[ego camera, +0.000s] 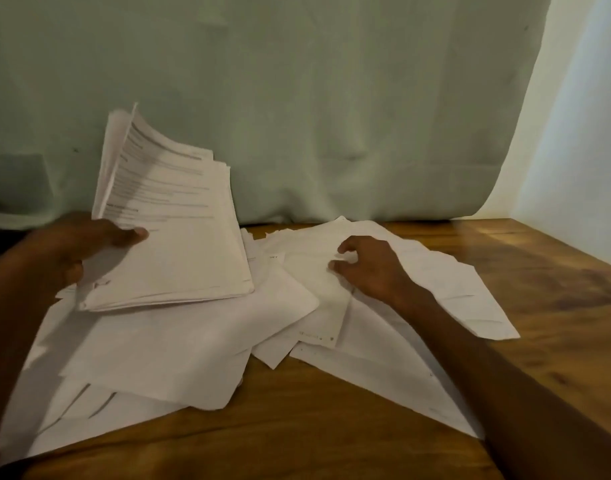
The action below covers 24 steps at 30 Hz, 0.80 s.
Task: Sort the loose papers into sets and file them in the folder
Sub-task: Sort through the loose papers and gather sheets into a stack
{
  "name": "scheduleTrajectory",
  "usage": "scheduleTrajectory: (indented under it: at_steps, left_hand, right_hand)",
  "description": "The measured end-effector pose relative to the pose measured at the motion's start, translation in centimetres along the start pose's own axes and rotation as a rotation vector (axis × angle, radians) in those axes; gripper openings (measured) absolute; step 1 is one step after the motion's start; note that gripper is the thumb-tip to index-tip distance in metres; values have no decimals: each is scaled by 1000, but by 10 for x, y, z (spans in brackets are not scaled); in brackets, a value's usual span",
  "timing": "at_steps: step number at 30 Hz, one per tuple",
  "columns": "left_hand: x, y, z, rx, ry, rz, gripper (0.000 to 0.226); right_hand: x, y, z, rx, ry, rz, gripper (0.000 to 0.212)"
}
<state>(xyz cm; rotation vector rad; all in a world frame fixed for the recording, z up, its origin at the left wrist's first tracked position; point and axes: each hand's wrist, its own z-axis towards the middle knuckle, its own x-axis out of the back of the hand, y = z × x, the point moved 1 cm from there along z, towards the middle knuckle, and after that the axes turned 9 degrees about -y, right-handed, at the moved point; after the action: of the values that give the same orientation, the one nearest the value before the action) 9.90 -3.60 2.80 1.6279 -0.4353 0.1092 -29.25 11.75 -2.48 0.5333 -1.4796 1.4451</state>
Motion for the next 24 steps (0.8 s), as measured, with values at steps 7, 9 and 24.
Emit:
scheduleTrajectory:
  at_steps: [7, 9, 24]
  left_hand:
    - [-35, 21, -20, -280, -264, -469, 39]
    - [-61, 25, -25, -268, -331, -579, 38]
    - [-150, 27, 1, -234, -597, -1006, 38]
  right_hand:
    - [-17, -16, -4, -24, -436, -295, 106]
    - [-13, -16, -6, -26, -503, -259, 117]
    - [12, 12, 7, 38, 61, 177, 8]
